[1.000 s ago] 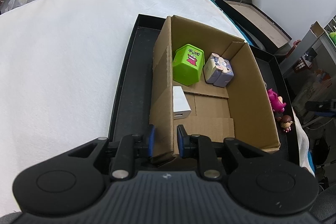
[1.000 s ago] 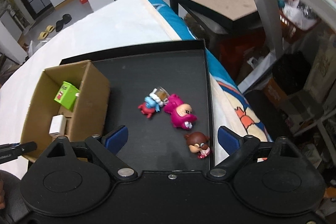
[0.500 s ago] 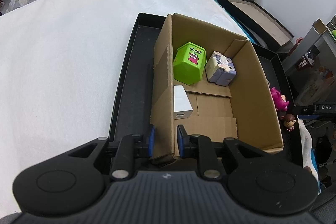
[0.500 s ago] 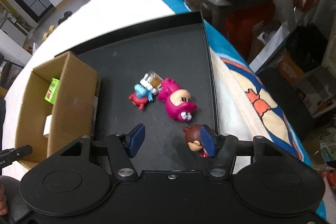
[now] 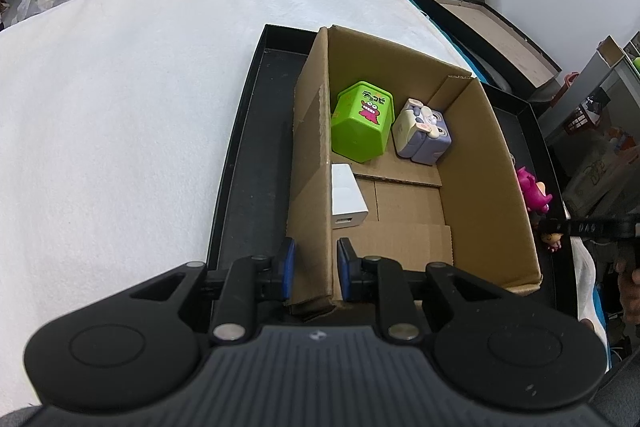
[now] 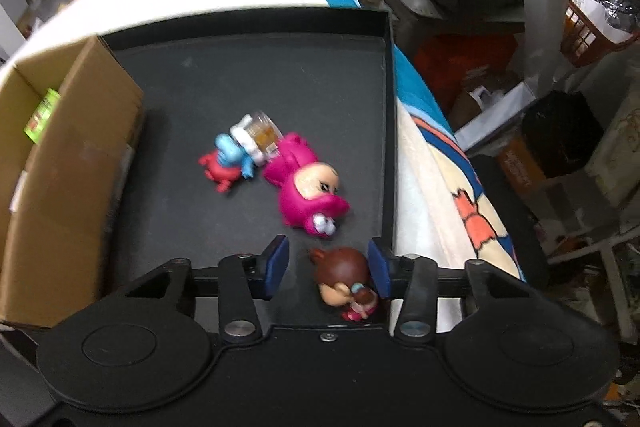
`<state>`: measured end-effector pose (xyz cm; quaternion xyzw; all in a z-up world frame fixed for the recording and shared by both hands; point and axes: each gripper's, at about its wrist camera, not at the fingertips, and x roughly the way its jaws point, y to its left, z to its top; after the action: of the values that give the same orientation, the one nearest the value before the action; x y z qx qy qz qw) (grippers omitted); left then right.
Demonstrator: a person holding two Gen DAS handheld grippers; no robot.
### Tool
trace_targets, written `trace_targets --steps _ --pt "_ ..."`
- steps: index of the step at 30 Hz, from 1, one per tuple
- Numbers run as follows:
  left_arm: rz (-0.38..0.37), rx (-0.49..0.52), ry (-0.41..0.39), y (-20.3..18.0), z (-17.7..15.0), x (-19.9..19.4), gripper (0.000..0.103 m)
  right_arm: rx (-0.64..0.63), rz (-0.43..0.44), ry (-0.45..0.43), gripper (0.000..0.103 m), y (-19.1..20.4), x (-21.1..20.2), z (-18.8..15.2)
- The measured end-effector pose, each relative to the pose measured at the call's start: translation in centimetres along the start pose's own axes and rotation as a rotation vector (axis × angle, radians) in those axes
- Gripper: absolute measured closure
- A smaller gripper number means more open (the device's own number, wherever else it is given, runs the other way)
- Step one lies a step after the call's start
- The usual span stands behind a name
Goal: Organize rigid objects
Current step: 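Move the right tool back to the tray and grasp the brown monkey figure, then carry the monkey figure into the box with the right tool and release it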
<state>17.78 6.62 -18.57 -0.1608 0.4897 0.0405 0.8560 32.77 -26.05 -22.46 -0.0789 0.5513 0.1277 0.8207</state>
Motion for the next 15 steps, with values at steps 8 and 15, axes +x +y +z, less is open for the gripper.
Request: trace_targets --steps 8,15 --pt "0.002 -0.003 -0.004 0.0 0.1 -0.1 0.082 -0.071 -0.06 0.036 0.071 1.0 0.6 -1.2" --pt "-0.009 0.001 -0.011 0.0 -0.1 -0.5 0.082 0.002 -0.019 0.009 0.071 1.2 -1.6 -0.9"
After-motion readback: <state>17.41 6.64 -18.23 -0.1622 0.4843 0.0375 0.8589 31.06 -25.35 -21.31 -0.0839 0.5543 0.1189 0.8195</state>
